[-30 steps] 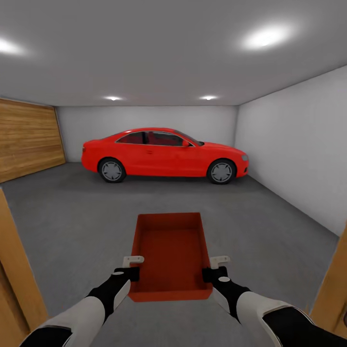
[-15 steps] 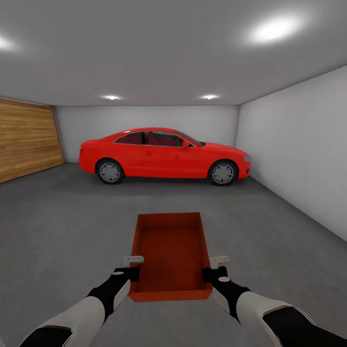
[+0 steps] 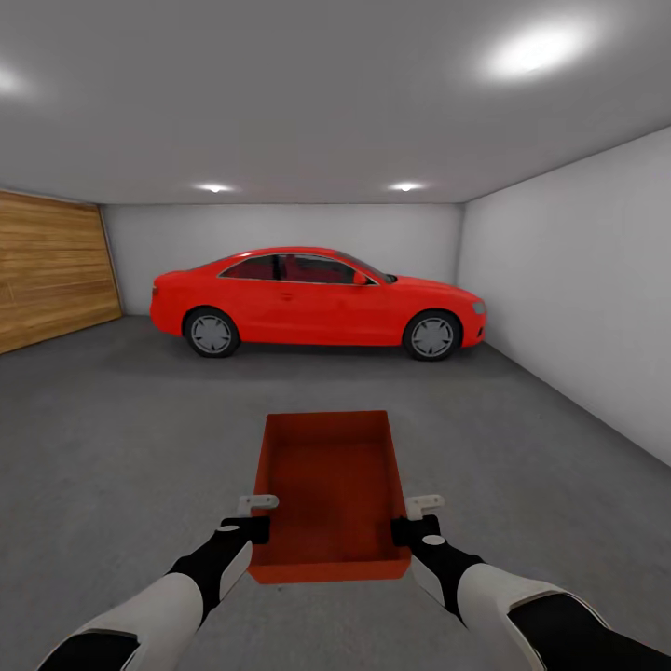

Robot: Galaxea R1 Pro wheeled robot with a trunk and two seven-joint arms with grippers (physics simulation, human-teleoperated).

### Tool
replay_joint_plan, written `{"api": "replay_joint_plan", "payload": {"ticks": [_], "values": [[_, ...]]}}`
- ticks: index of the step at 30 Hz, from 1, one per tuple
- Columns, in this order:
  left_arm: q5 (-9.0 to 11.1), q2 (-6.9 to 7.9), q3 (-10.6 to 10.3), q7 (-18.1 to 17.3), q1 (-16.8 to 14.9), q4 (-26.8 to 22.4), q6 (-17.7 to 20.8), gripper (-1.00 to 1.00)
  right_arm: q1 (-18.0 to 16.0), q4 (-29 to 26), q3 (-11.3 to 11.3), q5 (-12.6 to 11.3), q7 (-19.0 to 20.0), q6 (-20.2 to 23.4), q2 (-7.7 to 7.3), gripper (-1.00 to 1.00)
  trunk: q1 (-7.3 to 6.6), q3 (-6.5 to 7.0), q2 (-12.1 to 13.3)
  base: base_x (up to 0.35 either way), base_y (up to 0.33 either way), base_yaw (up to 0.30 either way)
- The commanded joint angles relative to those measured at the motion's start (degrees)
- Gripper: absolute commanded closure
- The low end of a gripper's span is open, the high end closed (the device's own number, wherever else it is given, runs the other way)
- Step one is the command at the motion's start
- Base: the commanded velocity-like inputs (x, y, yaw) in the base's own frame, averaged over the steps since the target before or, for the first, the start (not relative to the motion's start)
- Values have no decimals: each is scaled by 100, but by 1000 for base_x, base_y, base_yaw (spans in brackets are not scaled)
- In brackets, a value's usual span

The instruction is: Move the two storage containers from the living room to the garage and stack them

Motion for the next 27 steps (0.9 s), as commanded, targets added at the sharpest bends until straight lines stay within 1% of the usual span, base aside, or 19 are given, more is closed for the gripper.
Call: {"api": "replay_joint_plan", "payload": {"ticks": [1, 9, 23, 27], "values": [[-77, -2, 136, 144, -3, -22, 40, 100, -5, 5, -143, 17, 67, -12, 182, 100, 0, -8, -6, 2, 0, 0], [-76, -4, 136, 143, -3, -22, 40, 100, -5, 5, -143, 17, 67, -16, 182, 100, 0, -8, -6, 42, -22, 0], [-76, -3, 137, 145, -3, -28, 34, 100, -5, 5, -143, 17, 67, -16, 182, 100, 0, -8, -6, 3, -15, 0], [-79, -4, 134, 145, -3, -18, -74, 100, -5, 5, -143, 17, 67, -18, 182, 100, 0, -8, -6, 0, -14, 0]]}}
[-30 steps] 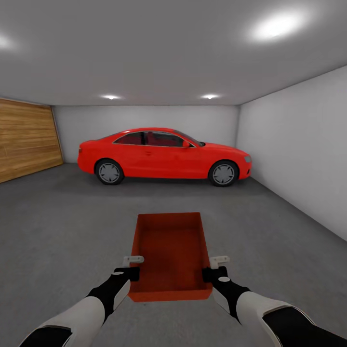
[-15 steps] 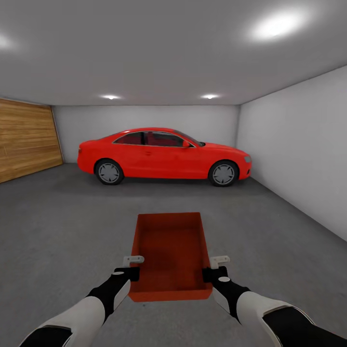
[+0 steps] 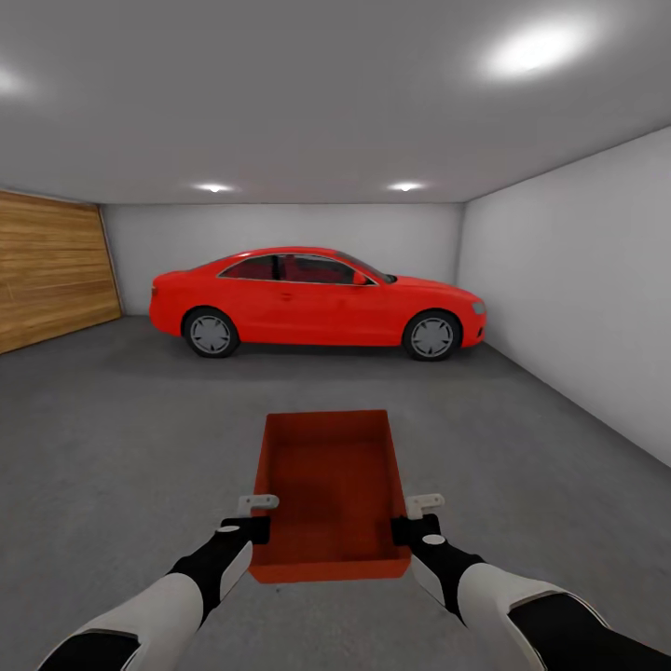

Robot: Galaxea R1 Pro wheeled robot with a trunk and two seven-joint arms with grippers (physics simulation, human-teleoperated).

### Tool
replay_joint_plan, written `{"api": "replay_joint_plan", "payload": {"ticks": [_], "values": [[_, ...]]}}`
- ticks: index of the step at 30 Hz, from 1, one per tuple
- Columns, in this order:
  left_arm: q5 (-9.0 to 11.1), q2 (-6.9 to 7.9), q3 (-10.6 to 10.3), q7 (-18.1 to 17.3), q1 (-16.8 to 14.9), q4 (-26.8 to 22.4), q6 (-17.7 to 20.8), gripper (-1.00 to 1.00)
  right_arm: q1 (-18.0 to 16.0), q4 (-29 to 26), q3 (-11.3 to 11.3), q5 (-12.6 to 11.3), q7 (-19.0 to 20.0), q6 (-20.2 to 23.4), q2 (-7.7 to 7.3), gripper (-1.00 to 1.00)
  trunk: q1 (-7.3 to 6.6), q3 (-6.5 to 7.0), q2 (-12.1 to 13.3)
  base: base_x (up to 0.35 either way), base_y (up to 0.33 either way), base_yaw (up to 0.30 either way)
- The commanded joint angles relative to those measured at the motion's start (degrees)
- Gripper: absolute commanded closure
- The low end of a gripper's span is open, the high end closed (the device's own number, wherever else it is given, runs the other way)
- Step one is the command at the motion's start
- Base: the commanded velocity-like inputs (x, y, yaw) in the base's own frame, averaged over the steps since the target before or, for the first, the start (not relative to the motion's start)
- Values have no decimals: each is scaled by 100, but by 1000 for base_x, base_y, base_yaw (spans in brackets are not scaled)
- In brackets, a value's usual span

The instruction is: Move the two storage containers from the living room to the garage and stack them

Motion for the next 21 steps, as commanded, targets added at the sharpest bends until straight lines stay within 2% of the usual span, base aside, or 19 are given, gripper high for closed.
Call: {"api": "replay_joint_plan", "payload": {"ticks": [1, 5, 21], "values": [[-111, -1, 144, 137, -5, -30, -42, 100, -3, 21, -142, -22, 72, -11, 186, 100, 0, -8, -5, 0, -4, 0], [-113, -2, 144, 137, -5, -32, -68, 100, -3, 21, -142, -22, 72, -13, 186, 100, 0, -8, -5, 122, -1, 0], [-115, 6, 151, 137, -5, -28, -70, 100, -3, 21, -142, -22, 72, -8, 187, 100, 0, -8, -5, 314, 0, 0]]}}
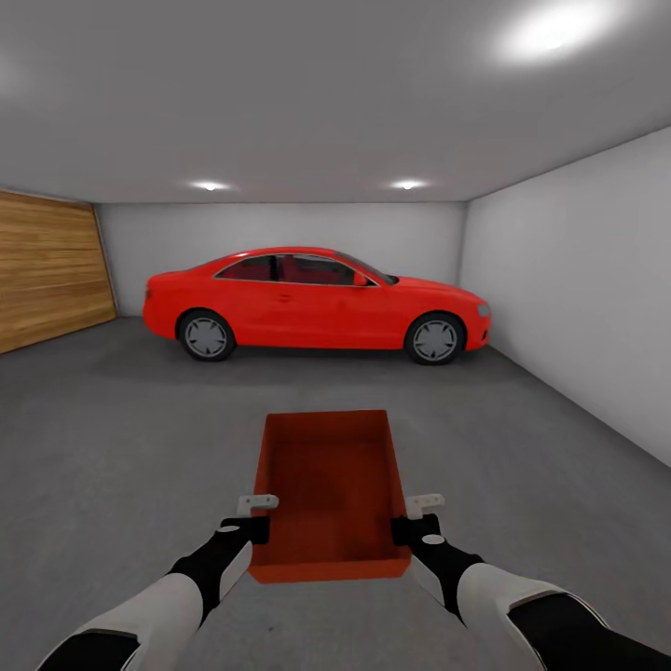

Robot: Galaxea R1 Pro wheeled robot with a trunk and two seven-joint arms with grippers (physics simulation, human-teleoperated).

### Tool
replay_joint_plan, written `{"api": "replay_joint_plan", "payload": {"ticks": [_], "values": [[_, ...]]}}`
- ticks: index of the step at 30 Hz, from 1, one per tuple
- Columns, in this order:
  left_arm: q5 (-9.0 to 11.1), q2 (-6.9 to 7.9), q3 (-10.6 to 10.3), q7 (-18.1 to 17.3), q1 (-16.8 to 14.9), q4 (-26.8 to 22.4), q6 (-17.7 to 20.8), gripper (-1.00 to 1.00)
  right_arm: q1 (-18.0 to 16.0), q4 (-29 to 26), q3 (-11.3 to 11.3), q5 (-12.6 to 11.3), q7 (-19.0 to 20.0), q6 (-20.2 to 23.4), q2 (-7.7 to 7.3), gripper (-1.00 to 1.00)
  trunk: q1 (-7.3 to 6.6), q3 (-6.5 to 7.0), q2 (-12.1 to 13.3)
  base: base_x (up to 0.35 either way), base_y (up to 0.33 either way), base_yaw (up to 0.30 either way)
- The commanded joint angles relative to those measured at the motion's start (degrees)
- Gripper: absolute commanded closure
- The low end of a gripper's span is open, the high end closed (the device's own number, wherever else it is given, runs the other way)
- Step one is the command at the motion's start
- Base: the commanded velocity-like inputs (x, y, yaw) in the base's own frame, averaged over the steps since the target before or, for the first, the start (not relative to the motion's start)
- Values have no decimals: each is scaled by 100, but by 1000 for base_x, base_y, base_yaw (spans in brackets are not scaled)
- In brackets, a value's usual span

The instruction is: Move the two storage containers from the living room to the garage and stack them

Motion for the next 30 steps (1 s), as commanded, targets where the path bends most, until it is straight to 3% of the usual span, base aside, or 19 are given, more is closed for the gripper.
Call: {"api": "replay_joint_plan", "payload": {"ticks": [1, 30], "values": [[-103, -1, 139, 152, -5, -31, -72, 100, -3, 21, -145, -23, 83, -14, 179, 100, 4, -8, -5, 321, 0, 0], [-97, 9, 235, 152, -5, -13, -72, 100, -3, 21, -145, -23, 88, -19, 178, 100, 4, -8, -5, 321, 0, 0]]}}
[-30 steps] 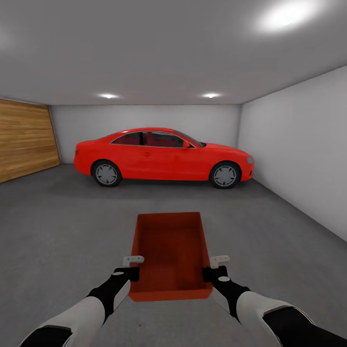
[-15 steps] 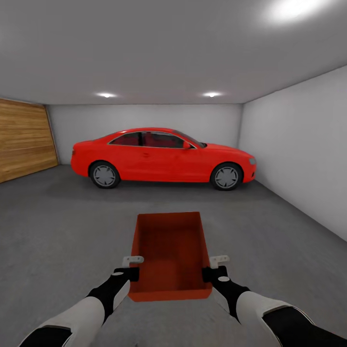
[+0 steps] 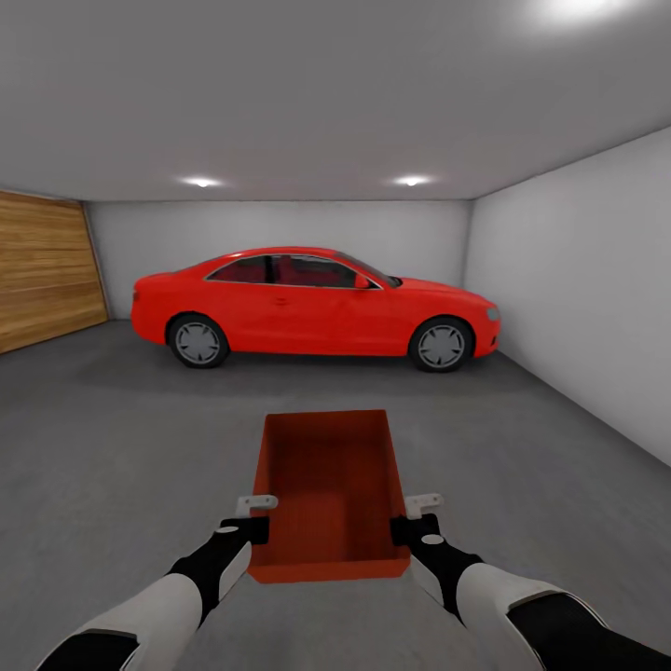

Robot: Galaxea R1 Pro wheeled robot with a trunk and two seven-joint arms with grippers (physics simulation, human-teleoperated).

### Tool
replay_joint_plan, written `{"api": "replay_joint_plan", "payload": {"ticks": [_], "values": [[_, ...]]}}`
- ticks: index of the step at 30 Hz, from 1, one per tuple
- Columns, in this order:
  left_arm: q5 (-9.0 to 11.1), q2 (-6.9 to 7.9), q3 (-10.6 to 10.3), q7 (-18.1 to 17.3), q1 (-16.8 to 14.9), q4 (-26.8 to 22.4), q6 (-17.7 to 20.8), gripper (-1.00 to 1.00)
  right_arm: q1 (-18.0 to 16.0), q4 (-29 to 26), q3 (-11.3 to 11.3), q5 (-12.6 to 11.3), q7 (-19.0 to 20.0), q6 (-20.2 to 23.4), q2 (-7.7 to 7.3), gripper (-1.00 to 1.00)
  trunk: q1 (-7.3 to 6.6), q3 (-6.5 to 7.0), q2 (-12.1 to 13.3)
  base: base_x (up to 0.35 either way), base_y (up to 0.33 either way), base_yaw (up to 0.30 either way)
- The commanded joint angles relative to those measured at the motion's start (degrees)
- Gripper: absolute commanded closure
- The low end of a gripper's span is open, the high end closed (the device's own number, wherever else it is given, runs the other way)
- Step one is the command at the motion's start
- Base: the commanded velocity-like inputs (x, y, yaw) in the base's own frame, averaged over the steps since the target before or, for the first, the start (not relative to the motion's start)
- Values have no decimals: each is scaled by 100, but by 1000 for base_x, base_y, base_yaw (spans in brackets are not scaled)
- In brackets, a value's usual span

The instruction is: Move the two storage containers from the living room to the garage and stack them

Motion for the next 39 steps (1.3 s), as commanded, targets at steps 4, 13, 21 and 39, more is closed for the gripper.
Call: {"api": "replay_joint_plan", "payload": {"ticks": [4, 13, 21, 39], "values": [[-100, -2, 212, 172, -6, -32, -40, 100, -2, 20, -164, -23, 114, -13, 156, 100, 4, -8, -5, 321, 0, 0], [-101, -2, 212, 170, -6, -33, -40, 100, -2, 20, -165, -23, 37, -10, 171, 100, 4, -8, -5, 321, 0, -191], [-105, -2, 212, 170, -6, -32, -40, 100, -2, 20, -167, -21, 29, -10, 164, 100, 4, -8, -5, 321, 0, -259], [-98, 66, 212, 167, -6, -40, -40, 100, -2, 20, -164, -23, 29, -11, 168, 100, 4, -8, -5, 321, 0, -259]]}}
